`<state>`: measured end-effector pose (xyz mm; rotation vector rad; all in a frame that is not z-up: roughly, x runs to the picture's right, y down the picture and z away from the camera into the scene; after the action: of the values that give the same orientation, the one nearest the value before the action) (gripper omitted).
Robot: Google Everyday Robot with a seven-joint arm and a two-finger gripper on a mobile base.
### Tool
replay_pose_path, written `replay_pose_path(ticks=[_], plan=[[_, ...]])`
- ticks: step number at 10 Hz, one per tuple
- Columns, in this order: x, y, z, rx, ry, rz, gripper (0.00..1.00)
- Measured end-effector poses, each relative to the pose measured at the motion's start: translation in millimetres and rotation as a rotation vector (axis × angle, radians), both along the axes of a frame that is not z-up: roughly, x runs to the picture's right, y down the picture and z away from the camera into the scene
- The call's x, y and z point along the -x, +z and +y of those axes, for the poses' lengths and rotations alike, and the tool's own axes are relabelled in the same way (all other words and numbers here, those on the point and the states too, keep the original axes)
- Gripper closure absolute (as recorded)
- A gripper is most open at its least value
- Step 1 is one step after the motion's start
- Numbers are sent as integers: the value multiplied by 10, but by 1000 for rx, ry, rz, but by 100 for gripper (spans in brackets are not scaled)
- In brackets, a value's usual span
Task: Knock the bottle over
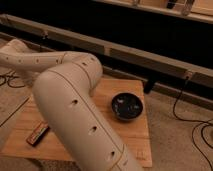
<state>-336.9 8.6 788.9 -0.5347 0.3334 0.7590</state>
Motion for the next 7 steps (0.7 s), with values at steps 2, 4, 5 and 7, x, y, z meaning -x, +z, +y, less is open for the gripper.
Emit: replay_pose_path(ticks=[2, 4, 5, 7], plan=[[11, 0, -2, -1, 1, -3, 35], [33, -2, 1, -2, 2, -7, 35], [22, 1, -4, -2, 3, -6, 35], [31, -4, 2, -2, 1, -6, 35]])
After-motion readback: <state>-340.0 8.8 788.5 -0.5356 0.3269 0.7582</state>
